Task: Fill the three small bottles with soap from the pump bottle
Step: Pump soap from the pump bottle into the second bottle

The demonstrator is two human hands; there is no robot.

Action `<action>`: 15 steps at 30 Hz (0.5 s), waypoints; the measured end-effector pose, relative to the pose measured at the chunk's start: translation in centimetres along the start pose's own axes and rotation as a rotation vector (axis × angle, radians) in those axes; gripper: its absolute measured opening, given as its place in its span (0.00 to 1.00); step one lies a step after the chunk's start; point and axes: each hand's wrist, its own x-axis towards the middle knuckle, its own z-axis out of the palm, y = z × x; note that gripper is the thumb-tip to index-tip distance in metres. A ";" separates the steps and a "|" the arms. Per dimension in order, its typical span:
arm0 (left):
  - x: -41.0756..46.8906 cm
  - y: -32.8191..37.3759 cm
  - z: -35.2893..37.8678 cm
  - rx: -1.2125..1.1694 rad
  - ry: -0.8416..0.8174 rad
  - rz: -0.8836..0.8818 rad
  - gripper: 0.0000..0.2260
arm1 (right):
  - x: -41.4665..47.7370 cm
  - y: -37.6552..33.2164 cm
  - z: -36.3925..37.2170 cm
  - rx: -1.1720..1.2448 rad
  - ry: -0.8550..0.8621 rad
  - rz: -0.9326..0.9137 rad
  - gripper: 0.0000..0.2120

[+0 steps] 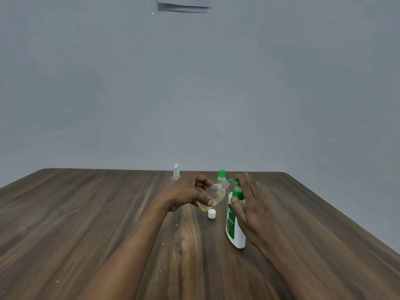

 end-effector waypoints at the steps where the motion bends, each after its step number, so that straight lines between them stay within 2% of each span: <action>1: 0.0 0.0 0.0 -0.003 0.000 -0.002 0.20 | 0.0 0.0 0.0 0.002 -0.002 0.003 0.24; 15: 0.1 0.0 0.0 0.011 -0.008 0.004 0.19 | -0.3 -0.1 0.0 -0.066 -0.019 -0.005 0.24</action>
